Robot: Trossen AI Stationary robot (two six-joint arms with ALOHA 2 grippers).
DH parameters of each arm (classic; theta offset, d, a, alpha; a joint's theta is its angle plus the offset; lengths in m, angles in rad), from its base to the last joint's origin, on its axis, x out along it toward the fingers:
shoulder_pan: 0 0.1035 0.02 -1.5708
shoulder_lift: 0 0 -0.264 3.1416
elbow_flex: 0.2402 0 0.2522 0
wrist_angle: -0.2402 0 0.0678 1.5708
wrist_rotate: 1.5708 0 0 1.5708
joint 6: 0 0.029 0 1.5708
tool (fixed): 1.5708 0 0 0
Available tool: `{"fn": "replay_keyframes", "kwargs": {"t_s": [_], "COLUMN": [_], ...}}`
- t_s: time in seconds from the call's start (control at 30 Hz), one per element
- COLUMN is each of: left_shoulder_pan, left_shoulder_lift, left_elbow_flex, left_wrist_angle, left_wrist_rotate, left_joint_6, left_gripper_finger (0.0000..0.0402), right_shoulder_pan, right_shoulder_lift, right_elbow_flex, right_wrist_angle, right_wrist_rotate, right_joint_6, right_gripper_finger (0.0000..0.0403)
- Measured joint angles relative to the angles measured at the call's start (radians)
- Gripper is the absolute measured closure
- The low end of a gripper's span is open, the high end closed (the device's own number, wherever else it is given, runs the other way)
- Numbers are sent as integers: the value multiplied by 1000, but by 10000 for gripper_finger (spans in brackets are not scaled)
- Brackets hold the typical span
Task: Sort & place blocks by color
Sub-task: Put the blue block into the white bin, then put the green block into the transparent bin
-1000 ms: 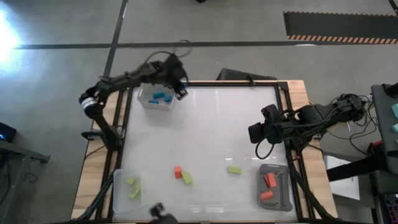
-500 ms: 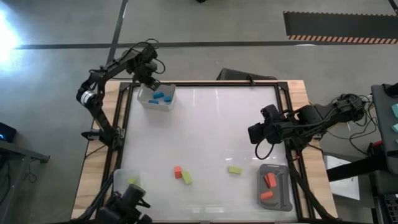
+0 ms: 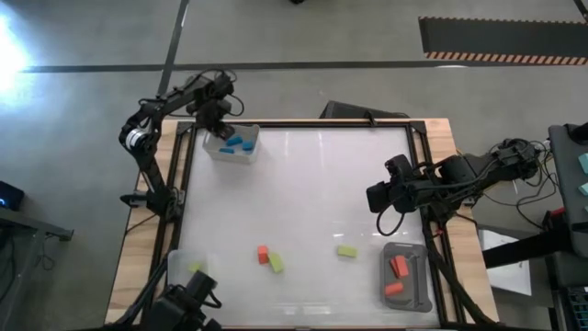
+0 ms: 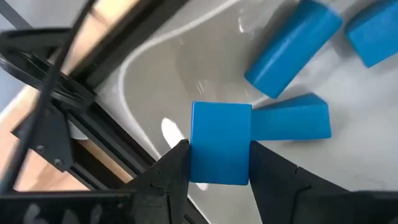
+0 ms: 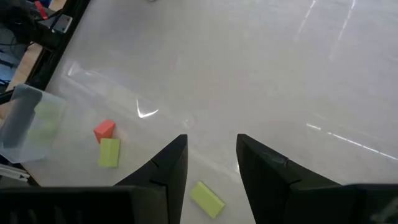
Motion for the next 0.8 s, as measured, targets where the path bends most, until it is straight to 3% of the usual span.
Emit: {"fn": "replay_keyframes", "kwargs": {"t_s": [0.5,0.8], "left_shoulder_pan": [-1,-1], "left_shoulder_lift": [2,2], "left_elbow_flex": [-46,-46], "left_wrist_angle": [27,29], "left_wrist_rotate": [-5,-5], "left_joint_6": [0,24], "left_gripper_finger": [272,192], "right_shoulder_pan": [0,0], "right_shoulder_lift": [0,0], "right_elbow_flex": [0,0], "right_wrist_angle": [0,0], "right_wrist_rotate": [0,0], "right_joint_6": [-7,-9], "right_gripper_finger": [275,275]}}
